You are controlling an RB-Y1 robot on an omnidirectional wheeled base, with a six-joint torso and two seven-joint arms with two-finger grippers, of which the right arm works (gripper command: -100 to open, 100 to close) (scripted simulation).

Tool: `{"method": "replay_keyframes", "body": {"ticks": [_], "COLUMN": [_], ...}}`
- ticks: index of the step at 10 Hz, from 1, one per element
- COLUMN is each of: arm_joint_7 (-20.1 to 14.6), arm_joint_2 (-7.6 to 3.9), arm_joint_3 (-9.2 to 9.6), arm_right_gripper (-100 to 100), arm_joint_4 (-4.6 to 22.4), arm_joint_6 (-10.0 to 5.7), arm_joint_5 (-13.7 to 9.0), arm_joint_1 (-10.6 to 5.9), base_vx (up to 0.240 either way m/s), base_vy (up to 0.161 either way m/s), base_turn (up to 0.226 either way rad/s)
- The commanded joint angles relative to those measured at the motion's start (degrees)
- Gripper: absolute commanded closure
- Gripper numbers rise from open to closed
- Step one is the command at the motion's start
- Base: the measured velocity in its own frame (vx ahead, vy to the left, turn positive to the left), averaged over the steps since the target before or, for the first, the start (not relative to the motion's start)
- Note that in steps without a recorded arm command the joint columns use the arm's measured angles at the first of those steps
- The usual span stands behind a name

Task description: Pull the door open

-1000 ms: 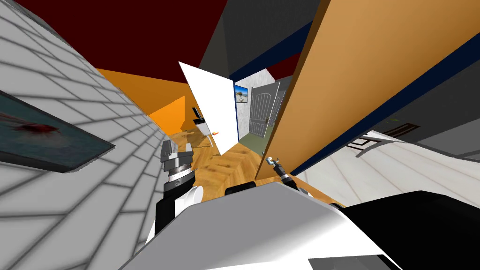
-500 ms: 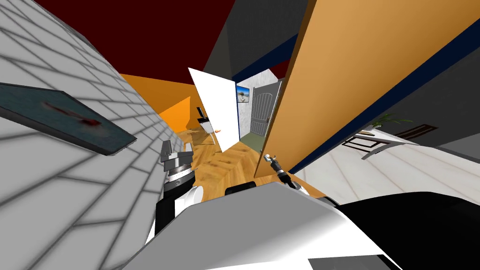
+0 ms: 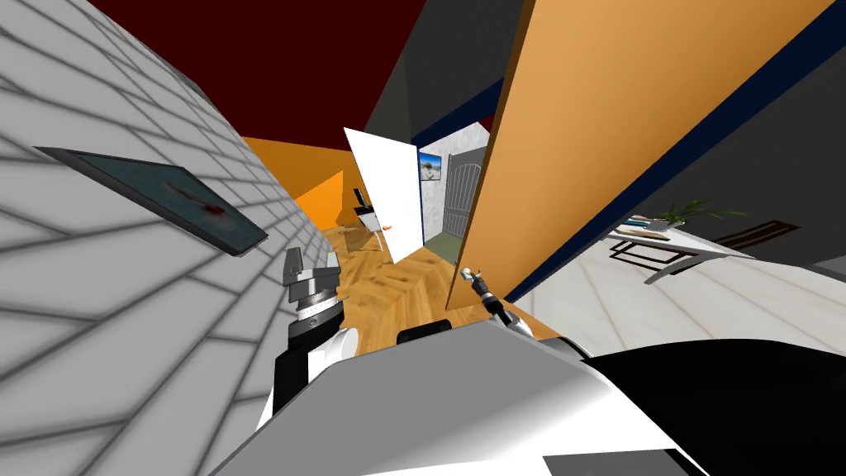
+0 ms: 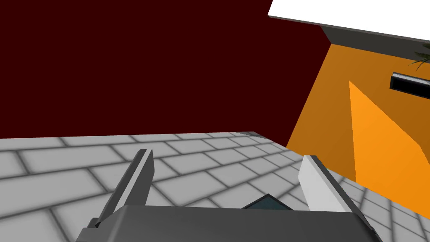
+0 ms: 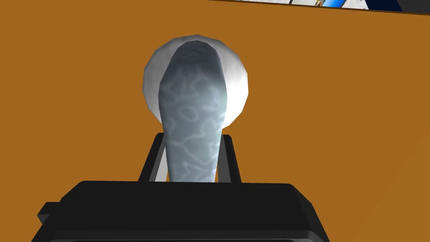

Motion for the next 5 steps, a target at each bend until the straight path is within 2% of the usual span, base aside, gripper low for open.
{"method": "replay_keyframes", "body": {"ticks": [1,2,3,4,5], "arm_joint_7": [0.1,0.0,-0.9,-1.2,-1.8], "arm_joint_2": [0.33,0.23,-0.57,-0.83,-1.41], "arm_joint_3": [-0.13,-0.06,0.07,0.09,0.15], "arm_right_gripper": [100,100,100,100,100], "arm_joint_4": [1.0,0.2,0.7,0.8,1.1], "arm_joint_6": [0.65,0.72,-1.25,-1.87,-3.27], "arm_joint_5": [0.4,0.2,0.6,0.7,0.9], "arm_joint_1": [-1.58,-0.69,0.64,1.06,1.98], "base_vx": [-0.146,-0.058,-0.123,-0.180,-0.172], "base_vy": [-0.054,-0.025,-0.028,-0.061,-0.047], "base_turn": [0.042,0.020,0.212,0.193,0.163]}}
